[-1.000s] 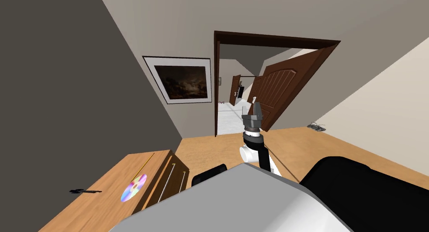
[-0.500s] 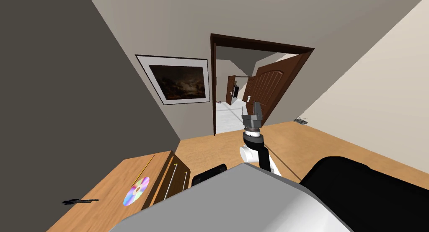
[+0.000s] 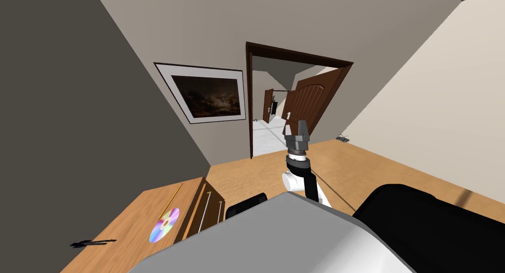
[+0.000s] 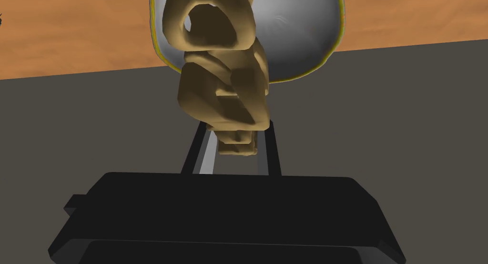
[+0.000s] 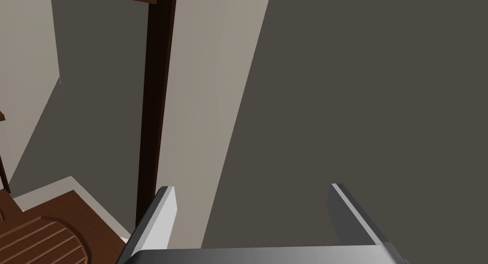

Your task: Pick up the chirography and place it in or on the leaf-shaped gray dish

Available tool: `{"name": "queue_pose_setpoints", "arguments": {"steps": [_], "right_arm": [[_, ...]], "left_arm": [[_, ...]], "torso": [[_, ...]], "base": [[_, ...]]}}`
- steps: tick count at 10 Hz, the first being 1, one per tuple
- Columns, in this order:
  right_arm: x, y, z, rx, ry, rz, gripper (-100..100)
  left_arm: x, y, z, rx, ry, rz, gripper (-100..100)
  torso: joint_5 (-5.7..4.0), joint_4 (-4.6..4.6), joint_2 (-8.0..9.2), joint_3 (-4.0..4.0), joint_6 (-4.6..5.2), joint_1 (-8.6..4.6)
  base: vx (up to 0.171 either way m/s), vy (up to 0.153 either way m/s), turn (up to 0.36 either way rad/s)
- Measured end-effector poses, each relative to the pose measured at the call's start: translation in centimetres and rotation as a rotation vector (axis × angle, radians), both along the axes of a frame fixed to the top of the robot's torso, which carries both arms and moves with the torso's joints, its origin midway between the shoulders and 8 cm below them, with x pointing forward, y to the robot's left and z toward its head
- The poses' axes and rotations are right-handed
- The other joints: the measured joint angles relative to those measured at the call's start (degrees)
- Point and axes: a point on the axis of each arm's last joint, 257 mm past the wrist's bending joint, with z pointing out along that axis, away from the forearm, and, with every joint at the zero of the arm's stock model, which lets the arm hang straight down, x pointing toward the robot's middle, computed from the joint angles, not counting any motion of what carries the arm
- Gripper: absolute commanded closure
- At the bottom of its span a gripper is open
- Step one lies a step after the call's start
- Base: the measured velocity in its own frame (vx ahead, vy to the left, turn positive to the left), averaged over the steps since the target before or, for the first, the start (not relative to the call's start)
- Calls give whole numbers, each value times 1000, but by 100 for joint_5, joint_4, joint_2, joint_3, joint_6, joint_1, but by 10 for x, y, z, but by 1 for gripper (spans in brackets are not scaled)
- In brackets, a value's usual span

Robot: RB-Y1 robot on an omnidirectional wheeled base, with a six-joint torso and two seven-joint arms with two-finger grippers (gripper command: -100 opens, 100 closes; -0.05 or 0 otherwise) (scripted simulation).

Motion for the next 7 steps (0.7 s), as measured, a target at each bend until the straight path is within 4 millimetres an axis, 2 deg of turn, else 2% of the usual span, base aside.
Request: {"name": "queue_pose_setpoints", "arguments": {"steps": [1, 5, 6, 7], "right_arm": [[0, 0, 0, 0, 0, 0, 0], [0, 0, 0, 0, 0, 0, 0], [0, 0, 0, 0, 0, 0, 0], [0, 0, 0, 0, 0, 0, 0]], "left_arm": [[0, 1, 0, 0, -1, 1, -100], [0, 1, 0, 0, -1, 1, -100], [0, 1, 0, 0, -1, 1, 0], [0, 1, 0, 0, -1, 1, -100]], "torso": [[-1, -1, -6, -3, -2, -16], [-8, -4, -17, -10, -1, -38], [-8, -4, -17, -10, -1, -39], [-8, -4, -18, -10, -1, -39]], "base": [[-4, 9, 4], [0, 0, 0], [0, 0, 0], [9, 1, 70]]}}
